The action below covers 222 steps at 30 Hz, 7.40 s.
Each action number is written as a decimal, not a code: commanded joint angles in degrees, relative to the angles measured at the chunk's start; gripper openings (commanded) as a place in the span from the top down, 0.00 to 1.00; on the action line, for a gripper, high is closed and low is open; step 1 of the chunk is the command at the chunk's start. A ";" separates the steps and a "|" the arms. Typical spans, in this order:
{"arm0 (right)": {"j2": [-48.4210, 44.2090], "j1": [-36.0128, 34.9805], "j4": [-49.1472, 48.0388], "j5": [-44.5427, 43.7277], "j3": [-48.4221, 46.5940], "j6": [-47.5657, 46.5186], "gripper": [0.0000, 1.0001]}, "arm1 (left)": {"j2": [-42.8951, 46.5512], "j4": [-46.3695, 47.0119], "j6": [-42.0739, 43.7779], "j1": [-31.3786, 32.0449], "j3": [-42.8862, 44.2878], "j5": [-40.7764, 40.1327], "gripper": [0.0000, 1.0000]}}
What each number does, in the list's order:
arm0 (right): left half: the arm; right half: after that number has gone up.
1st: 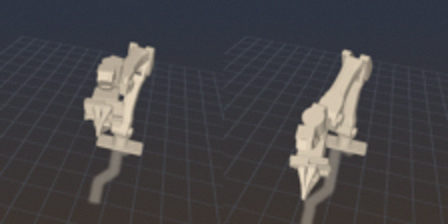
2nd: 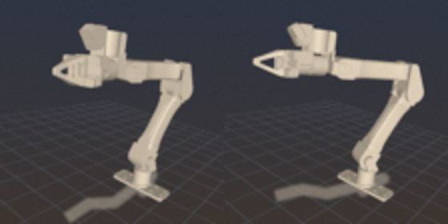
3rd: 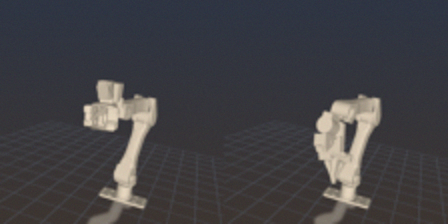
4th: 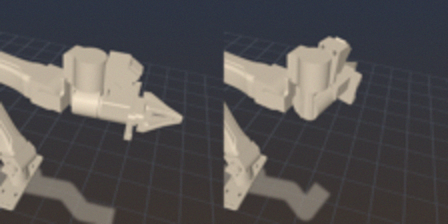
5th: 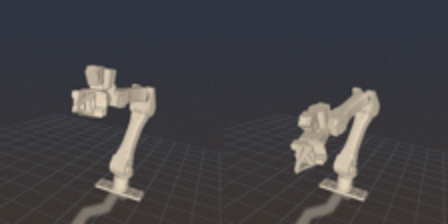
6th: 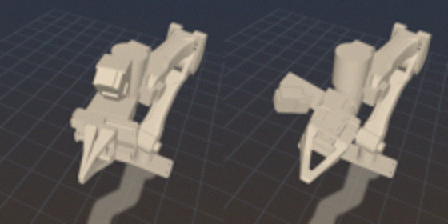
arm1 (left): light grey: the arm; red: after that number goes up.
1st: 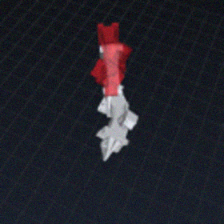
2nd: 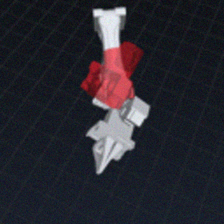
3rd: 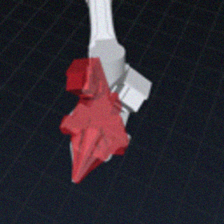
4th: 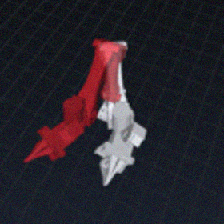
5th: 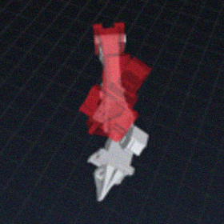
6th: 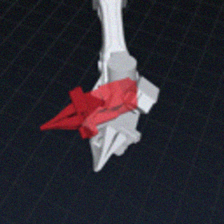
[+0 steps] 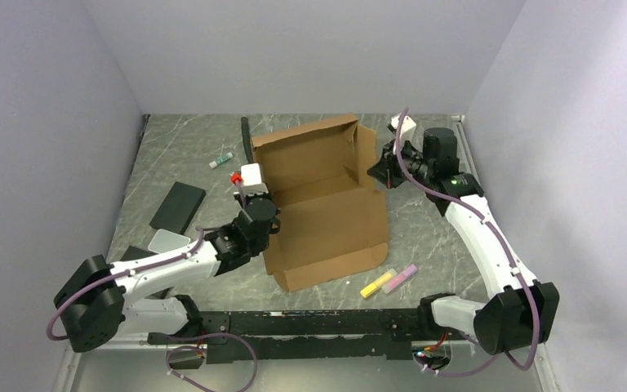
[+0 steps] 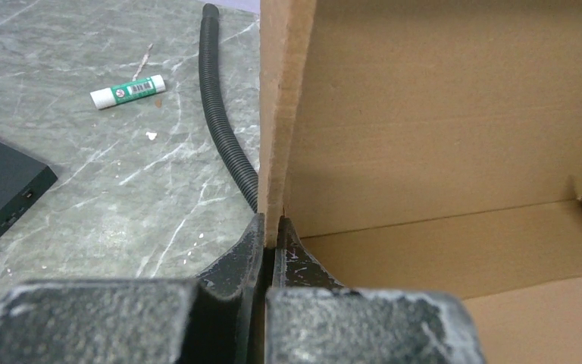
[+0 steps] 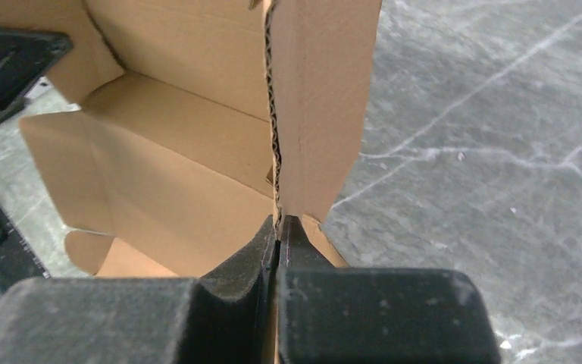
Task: Fold the paper box
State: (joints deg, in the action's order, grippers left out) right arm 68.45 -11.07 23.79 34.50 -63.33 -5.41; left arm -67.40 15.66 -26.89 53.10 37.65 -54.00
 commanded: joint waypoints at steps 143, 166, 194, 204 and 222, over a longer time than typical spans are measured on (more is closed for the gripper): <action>14.57 2.28 -23.53 -14.47 4.67 -1.03 0.57 | -9.54 -11.01 -27.51 -4.00 6.66 17.10 1.00; 13.30 2.02 -23.57 -13.37 3.15 -1.10 0.37 | -9.69 -15.57 -28.83 -3.80 9.49 16.27 1.00; 20.90 -5.78 -25.13 -38.86 -0.18 -7.49 1.00 | -13.80 -22.39 -32.57 -2.63 16.34 18.34 1.00; 14.01 -4.88 -21.74 -23.00 0.76 -5.29 0.37 | -14.74 -27.67 -36.16 -2.74 16.16 14.84 1.00; -0.09 7.49 -12.55 2.17 7.54 -9.11 0.00 | -21.86 -37.04 -44.60 -4.49 22.77 21.26 0.97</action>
State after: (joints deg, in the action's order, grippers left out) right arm 69.97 -6.59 9.91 29.23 -57.54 -14.52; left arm -87.07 -18.81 -65.67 49.54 56.27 -35.70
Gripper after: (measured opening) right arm 0.993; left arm 0.034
